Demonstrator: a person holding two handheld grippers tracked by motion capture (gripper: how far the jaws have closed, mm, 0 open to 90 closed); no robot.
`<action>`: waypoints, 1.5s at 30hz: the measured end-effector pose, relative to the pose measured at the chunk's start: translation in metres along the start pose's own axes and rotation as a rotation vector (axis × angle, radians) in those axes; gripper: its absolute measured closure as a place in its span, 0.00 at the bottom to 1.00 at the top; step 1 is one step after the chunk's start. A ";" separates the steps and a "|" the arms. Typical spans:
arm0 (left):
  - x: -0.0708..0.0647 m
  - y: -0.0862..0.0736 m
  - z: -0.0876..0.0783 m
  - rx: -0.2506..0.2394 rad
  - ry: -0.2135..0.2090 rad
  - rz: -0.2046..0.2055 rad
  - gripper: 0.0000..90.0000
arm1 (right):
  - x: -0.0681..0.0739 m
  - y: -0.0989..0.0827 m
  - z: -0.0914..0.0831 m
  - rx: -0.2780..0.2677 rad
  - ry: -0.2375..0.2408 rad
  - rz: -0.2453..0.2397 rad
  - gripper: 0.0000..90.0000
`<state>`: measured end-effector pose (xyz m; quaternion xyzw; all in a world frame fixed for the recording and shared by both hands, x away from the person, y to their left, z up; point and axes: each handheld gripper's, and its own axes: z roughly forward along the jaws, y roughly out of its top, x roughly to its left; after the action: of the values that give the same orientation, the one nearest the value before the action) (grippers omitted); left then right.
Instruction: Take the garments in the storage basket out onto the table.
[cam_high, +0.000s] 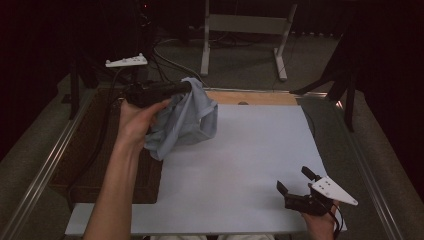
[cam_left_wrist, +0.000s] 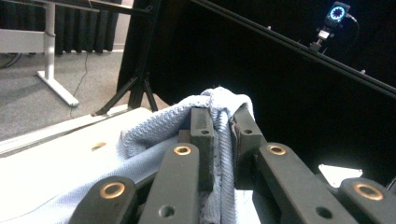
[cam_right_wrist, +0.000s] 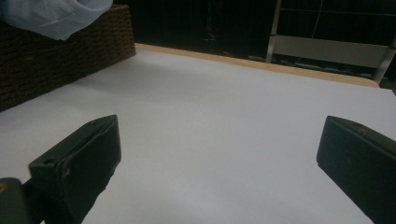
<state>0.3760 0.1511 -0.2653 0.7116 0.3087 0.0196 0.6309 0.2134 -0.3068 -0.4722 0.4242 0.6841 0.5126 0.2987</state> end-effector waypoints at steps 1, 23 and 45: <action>0.000 0.000 0.002 0.002 -0.001 -0.002 0.94 | 0.000 0.000 0.000 -0.001 0.000 0.000 0.00; -0.001 -0.005 0.023 0.011 -0.025 -0.019 0.94 | 0.000 0.000 -0.001 -0.003 0.002 -0.002 0.00; -0.005 -0.010 0.051 0.060 -0.040 -0.008 0.94 | 0.000 0.001 -0.001 -0.004 0.002 -0.005 0.00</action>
<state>0.3889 0.1039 -0.2827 0.7292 0.2994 -0.0063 0.6153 0.2127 -0.3071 -0.4713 0.4212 0.6845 0.5138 0.3001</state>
